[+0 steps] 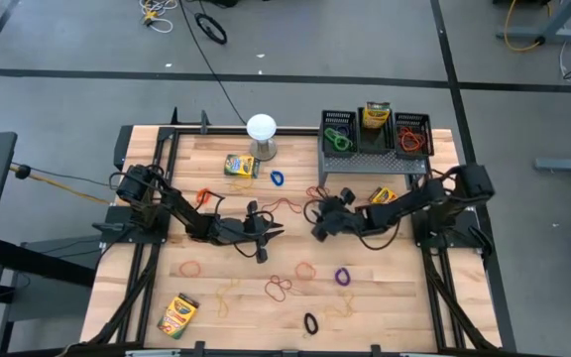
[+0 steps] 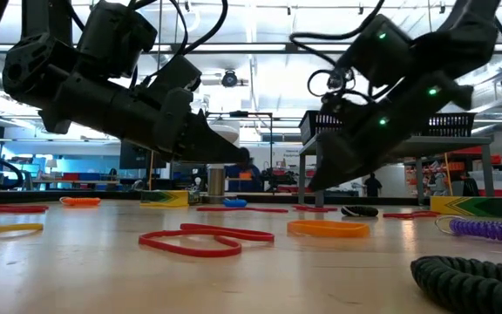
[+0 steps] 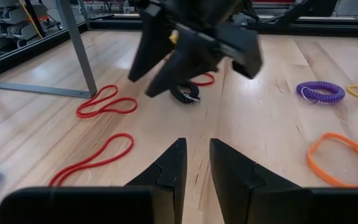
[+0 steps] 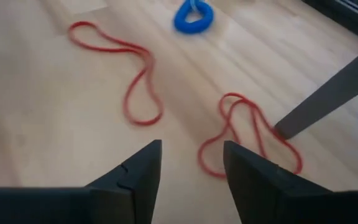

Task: Pick & Place Office Desk Supplies
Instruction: Put the red rubberband into the right black basket on the shelf

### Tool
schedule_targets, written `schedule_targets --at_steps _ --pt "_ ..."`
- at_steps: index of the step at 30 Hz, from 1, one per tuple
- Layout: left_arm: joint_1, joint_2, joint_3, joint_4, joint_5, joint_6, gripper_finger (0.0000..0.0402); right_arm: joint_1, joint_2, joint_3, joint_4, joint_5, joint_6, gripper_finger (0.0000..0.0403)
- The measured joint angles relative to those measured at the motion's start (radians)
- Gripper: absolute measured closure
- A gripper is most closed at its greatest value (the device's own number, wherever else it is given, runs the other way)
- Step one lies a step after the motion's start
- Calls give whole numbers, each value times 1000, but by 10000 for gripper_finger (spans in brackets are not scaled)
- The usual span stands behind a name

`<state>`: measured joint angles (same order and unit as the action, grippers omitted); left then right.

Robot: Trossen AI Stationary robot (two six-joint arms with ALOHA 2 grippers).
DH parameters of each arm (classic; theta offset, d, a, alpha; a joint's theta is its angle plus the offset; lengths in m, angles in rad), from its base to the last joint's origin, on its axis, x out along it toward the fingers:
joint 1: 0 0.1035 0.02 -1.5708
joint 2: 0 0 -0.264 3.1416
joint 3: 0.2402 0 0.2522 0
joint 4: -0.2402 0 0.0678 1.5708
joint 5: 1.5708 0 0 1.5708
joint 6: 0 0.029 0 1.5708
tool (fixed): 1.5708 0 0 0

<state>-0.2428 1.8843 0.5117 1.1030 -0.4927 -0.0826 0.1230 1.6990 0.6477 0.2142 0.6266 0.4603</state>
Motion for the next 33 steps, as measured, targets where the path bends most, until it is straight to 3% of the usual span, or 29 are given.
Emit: schedule_targets --at_steps 11,27,33 --pt "0 0 0 0 0 0 326 -103 6 2 -36 -4 22 239" --pt "0 0 1 0 0 0 326 -149 75 2 -17 -52 23 242" --pt "0 0 1 8 0 0 326 -144 86 3 3 -56 0 290"
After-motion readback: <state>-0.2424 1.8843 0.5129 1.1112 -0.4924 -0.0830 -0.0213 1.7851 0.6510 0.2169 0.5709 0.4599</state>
